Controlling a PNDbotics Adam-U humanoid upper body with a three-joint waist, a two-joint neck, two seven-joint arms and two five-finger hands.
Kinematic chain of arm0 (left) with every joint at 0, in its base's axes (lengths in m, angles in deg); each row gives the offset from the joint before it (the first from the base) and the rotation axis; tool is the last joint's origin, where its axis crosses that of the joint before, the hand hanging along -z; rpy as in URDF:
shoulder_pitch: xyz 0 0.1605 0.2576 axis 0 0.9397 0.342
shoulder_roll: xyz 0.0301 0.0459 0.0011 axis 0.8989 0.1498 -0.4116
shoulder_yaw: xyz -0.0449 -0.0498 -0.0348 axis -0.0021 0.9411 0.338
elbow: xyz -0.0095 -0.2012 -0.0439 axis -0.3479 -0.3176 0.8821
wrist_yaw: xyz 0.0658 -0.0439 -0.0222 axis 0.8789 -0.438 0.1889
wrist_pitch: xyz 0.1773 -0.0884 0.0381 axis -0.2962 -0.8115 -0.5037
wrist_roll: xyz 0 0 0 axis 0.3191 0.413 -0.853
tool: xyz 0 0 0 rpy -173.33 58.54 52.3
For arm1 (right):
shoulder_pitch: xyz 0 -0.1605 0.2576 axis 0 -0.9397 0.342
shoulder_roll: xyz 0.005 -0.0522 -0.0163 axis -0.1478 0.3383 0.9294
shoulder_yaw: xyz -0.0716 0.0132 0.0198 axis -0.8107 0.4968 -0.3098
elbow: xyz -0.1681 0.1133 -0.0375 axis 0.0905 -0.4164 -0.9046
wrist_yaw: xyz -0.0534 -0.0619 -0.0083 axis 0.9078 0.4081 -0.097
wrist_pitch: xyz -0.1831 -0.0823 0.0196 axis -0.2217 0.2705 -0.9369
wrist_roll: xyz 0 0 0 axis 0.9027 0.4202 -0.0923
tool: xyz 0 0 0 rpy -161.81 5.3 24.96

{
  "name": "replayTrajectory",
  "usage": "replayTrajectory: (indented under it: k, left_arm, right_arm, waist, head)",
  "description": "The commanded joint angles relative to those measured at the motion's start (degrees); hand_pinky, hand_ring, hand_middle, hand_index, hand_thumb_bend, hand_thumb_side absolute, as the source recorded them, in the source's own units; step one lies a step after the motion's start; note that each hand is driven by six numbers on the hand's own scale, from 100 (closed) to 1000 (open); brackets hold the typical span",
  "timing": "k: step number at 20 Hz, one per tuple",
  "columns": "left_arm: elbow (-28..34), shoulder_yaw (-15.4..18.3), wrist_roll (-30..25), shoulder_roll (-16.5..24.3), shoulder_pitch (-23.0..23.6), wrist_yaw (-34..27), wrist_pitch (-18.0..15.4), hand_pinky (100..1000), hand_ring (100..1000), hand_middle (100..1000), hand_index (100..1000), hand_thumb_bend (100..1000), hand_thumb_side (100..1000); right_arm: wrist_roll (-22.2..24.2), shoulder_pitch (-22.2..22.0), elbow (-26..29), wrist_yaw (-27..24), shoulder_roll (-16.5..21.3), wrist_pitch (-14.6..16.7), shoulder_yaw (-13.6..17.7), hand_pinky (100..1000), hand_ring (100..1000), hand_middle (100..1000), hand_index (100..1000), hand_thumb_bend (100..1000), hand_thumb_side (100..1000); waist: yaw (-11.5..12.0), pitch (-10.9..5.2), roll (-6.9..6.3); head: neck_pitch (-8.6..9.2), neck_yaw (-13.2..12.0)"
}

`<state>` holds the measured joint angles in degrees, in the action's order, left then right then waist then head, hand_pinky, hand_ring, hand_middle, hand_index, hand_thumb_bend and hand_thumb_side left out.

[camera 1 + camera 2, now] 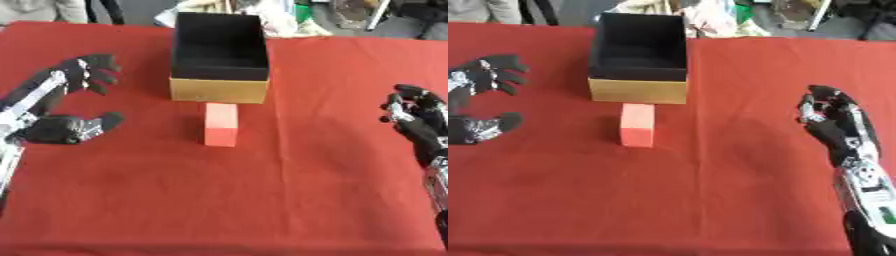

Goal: Pick up objects on the table and place them in the box.

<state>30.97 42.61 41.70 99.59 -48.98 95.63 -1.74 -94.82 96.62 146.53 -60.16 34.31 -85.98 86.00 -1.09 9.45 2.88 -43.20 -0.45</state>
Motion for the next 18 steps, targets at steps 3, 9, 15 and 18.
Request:
replayTrajectory:
  k: [3, 9, 15, 18]
  left_arm:
    - [-1.99, -5.79, -0.38, 5.68, -6.23, 2.10, 0.13, 737, 784, 794, 924, 536, 488]
    - [-7.37, -13.68, -2.99, 6.44, -14.81, 4.43, -1.16, 741, 782, 786, 909, 548, 466]
    - [-14.89, -19.31, -5.36, 3.09, -23.12, 7.27, -3.32, 739, 776, 780, 905, 537, 436]
    - [-18.70, -20.60, -6.07, 0.90, -25.50, 9.33, -4.91, 739, 773, 779, 904, 533, 434]
  right_arm:
    - [0.46, 0.45, 0.74, 0.40, 1.40, 0.13, -0.03, 522, 620, 582, 714, 100, 100]
    - [0.78, 0.50, 0.67, 0.46, 1.38, 0.09, -0.33, 522, 620, 582, 714, 100, 100]
    - [0.91, 0.52, 0.61, 0.49, 1.23, 0.09, -0.45, 522, 620, 582, 714, 100, 100]
    - [0.96, 0.52, 0.57, 0.46, 1.12, 0.07, -0.50, 522, 620, 582, 714, 100, 100]
  waist:
    - [-0.32, -1.11, -0.30]
    - [-0.72, -1.19, -0.36]
    - [-1.11, -1.15, -0.08]
    - [-1.23, -1.18, -0.08]
  head:
    - [-0.02, -0.24]
    - [-0.09, -0.39]
    - [0.07, -0.63]
    - [0.11, -0.70]
